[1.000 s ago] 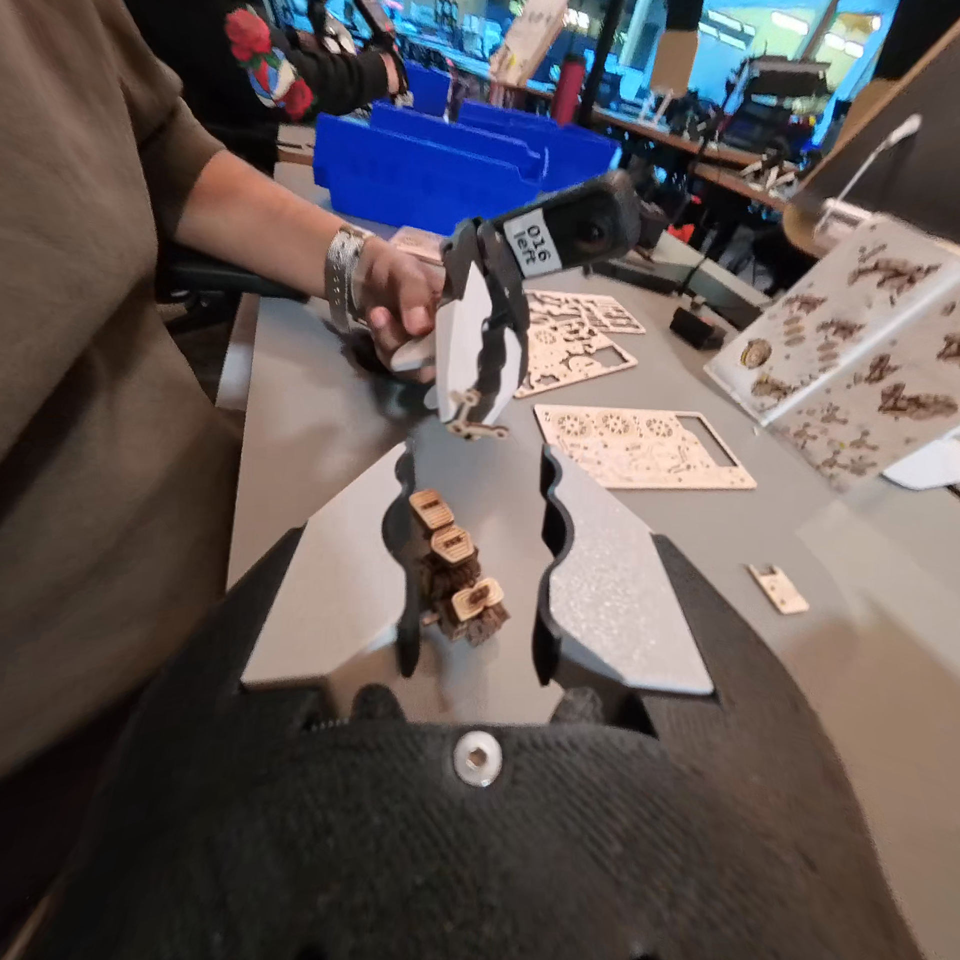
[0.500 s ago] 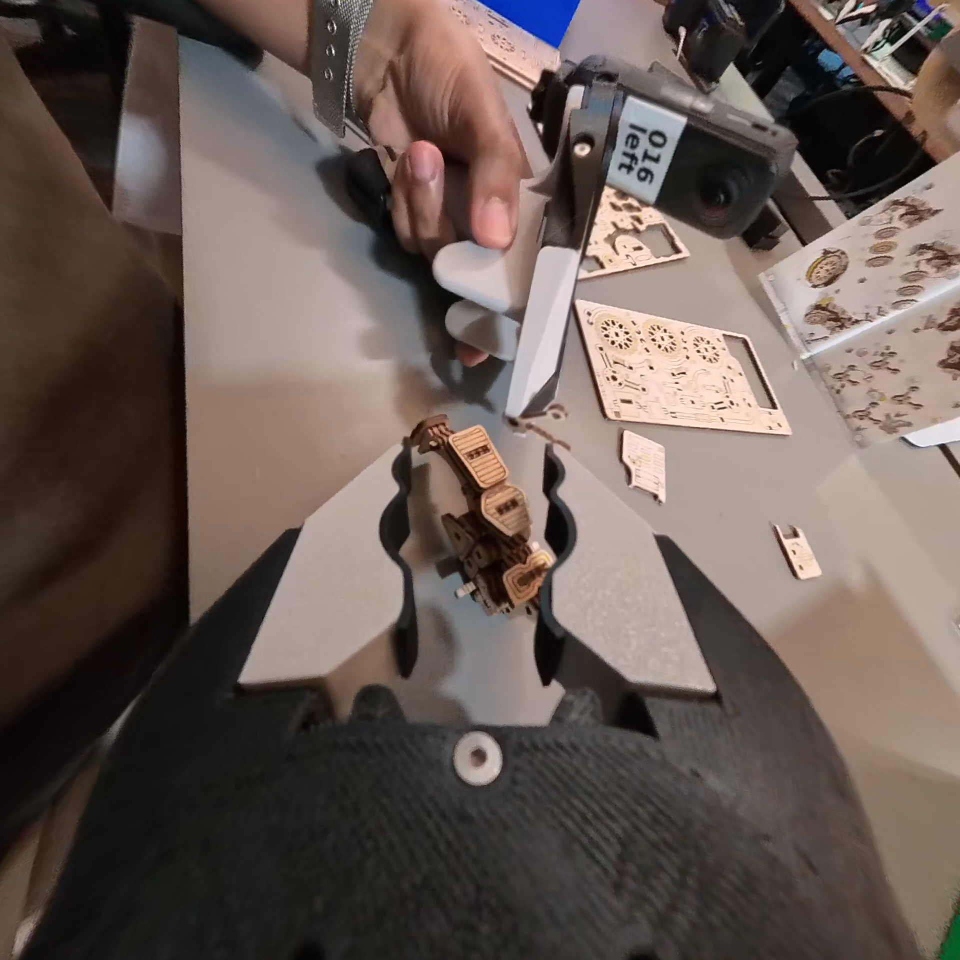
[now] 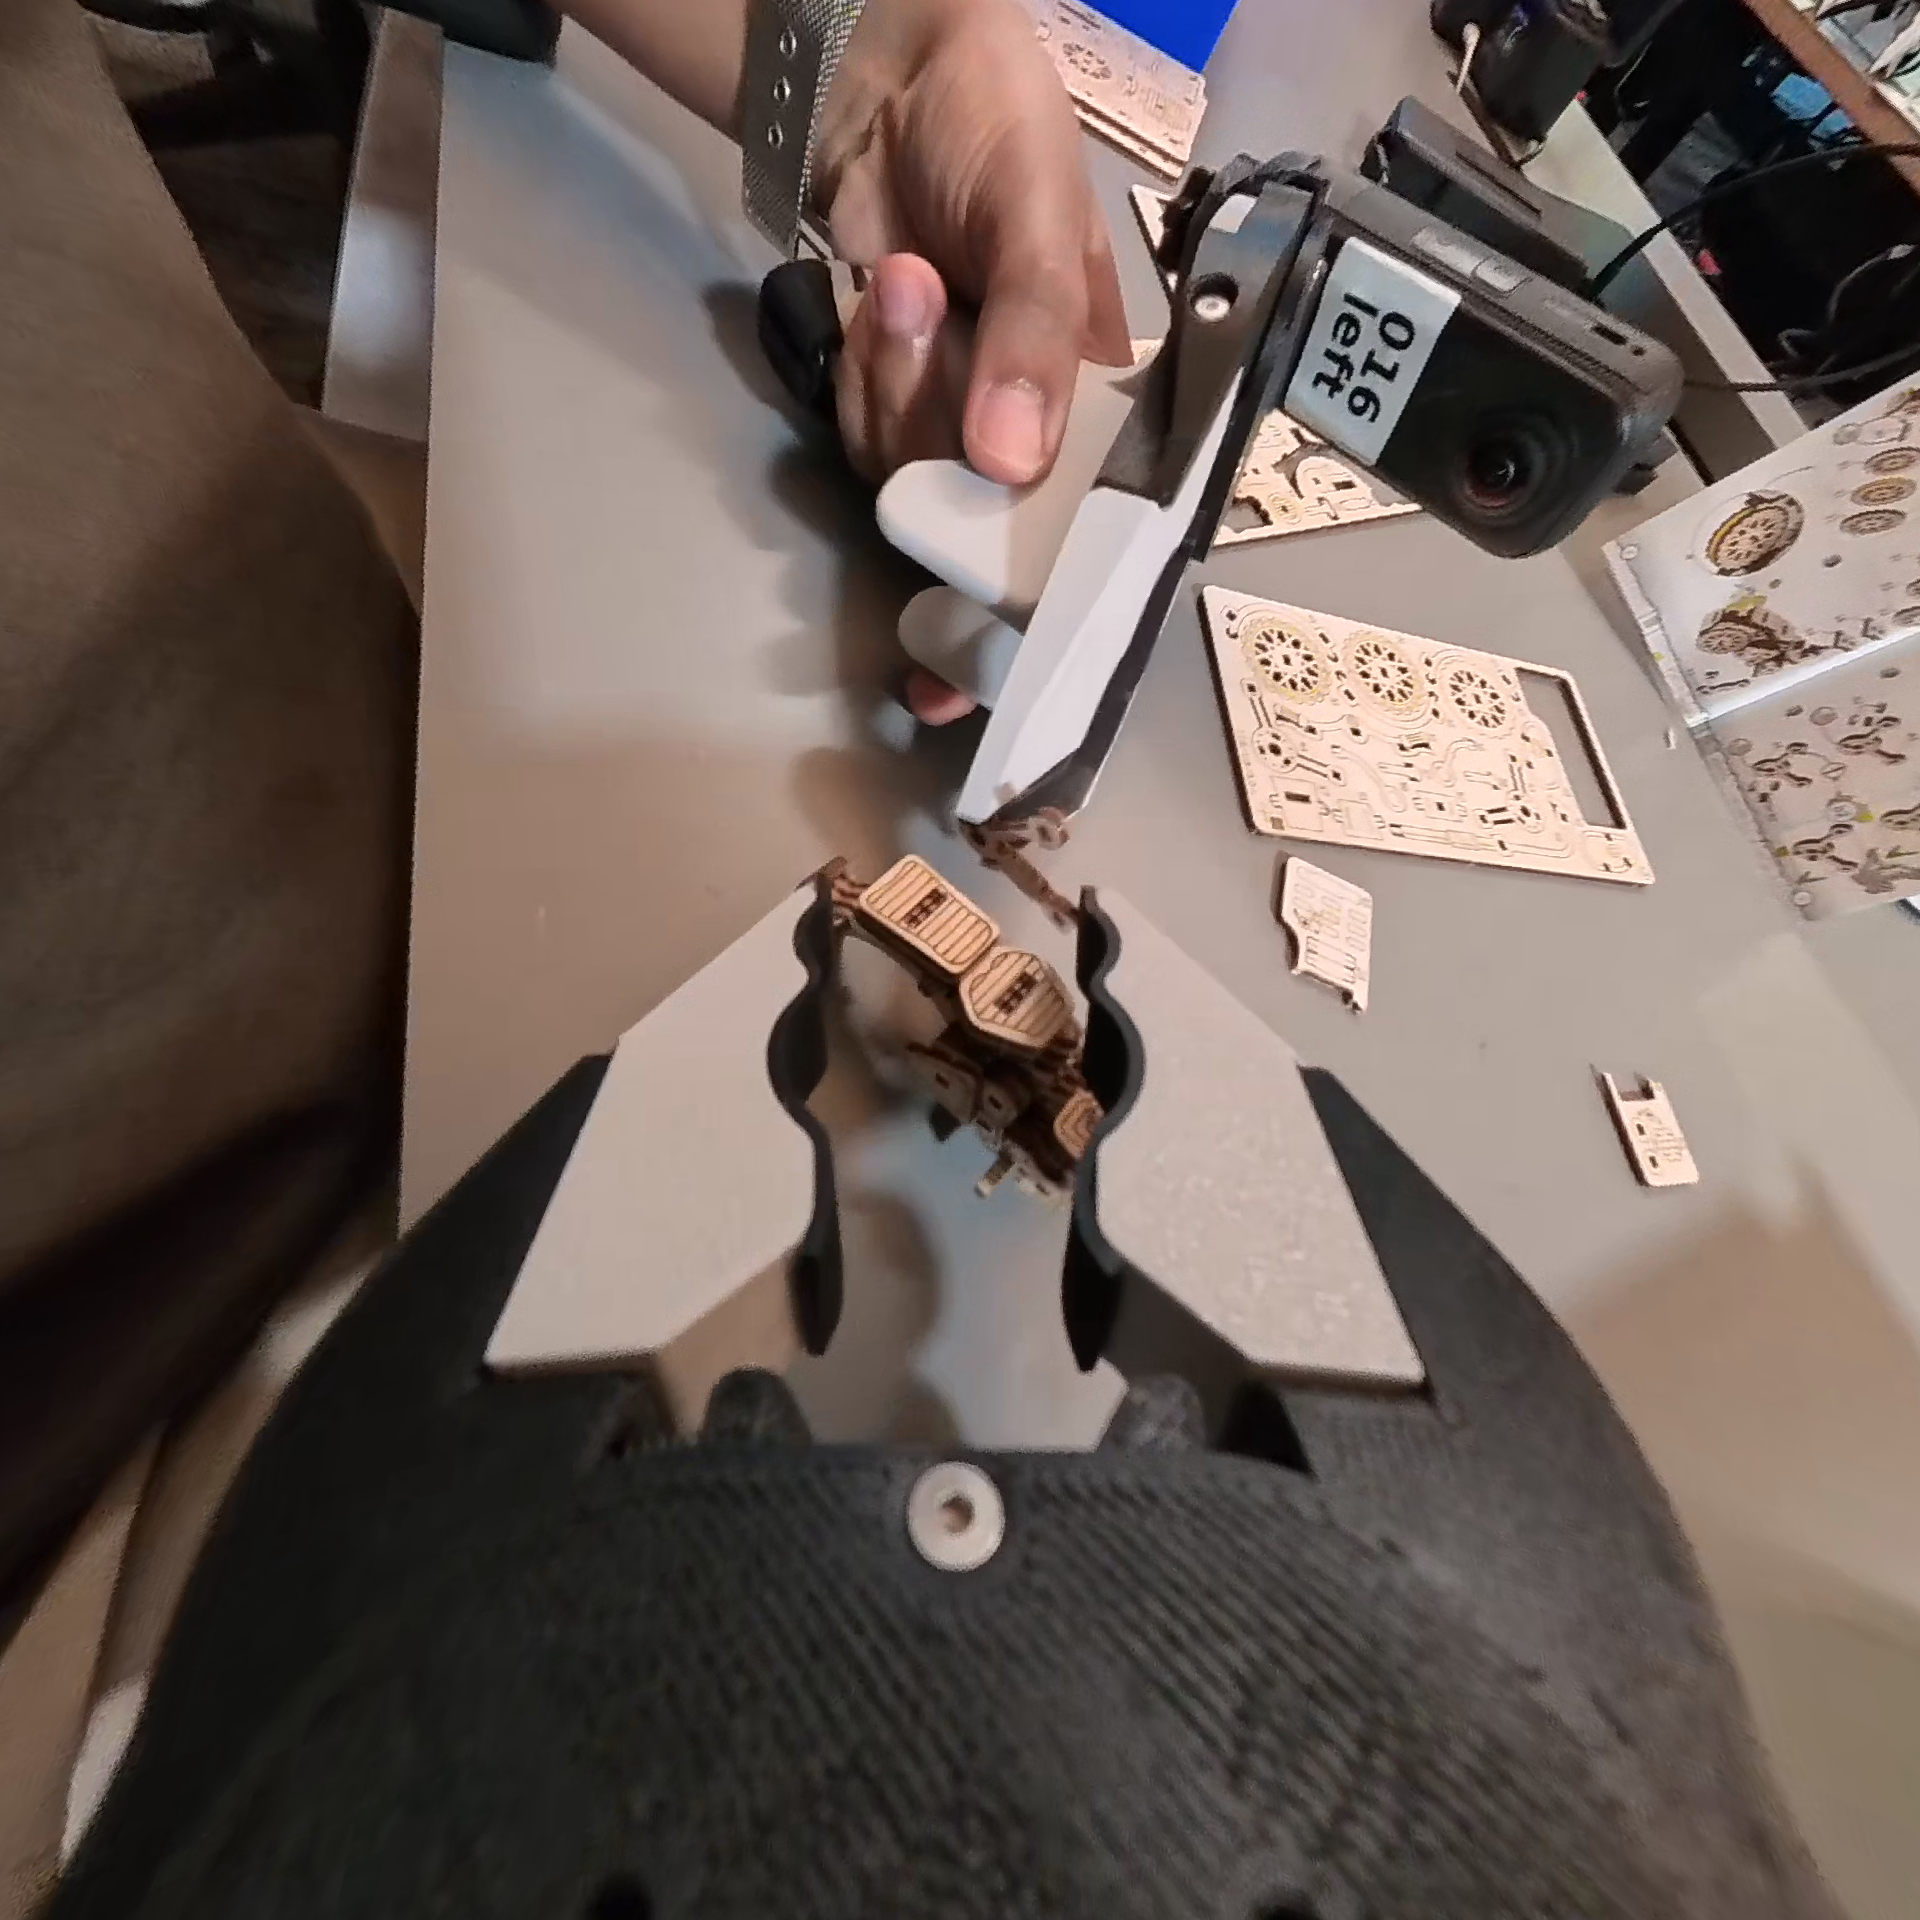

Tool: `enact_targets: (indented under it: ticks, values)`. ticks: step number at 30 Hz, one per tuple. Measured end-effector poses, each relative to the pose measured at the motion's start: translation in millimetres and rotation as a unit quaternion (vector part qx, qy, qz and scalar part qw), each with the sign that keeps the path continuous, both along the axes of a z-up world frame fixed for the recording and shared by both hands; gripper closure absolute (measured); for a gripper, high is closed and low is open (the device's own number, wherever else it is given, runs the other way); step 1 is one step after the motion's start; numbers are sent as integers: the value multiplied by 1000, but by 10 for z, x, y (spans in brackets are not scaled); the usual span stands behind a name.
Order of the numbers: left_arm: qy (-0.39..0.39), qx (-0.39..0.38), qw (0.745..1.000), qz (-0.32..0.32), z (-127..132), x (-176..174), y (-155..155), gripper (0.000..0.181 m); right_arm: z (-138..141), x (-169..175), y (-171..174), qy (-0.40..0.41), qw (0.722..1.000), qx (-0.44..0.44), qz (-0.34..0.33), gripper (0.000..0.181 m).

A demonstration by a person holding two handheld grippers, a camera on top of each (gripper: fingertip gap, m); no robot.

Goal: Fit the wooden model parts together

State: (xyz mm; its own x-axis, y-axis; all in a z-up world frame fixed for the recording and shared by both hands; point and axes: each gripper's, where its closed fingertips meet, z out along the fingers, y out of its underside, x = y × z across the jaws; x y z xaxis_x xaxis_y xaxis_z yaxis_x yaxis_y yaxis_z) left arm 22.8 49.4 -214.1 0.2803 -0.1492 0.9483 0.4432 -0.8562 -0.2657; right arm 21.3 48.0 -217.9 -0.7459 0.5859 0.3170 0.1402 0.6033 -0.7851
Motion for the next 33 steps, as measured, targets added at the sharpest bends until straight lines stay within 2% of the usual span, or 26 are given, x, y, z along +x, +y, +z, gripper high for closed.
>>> enact_targets:
  ticks: [3,7,11,13,16,17,19,21,24,27,33]
  values:
    - [10,1,1000,3,-17,0,5,173,42,31,13,1,1000,-15,2,135]
    - [17,5,999,28,-17,3,38,172,284,75,107,17,996,-77,-28,135]
    - [12,12,998,66,12,46,61,172,600,116,304,23,979,-170,-106,147]
    - [9,16,996,84,28,72,56,172,665,177,407,-25,950,-258,-175,161]
    - [6,21,992,122,47,52,44,173,575,306,381,-110,884,-379,-248,175]
    - [5,22,991,132,52,43,37,172,499,319,343,-130,862,-406,-274,180]
    - [7,21,989,146,49,26,25,172,282,348,188,-184,836,-419,-302,181]
    - [11,18,988,154,32,21,18,173,111,347,83,-211,823,-419,-321,181]
    - [17,7,987,161,-4,23,23,172,-56,310,56,-203,806,-426,-357,181]
    - [0,-1,985,175,-1,23,36,172,-64,290,47,-181,799,-449,-357,174]
    - [3,-1,985,173,-4,58,31,172,-18,270,39,-177,789,-487,-329,173]
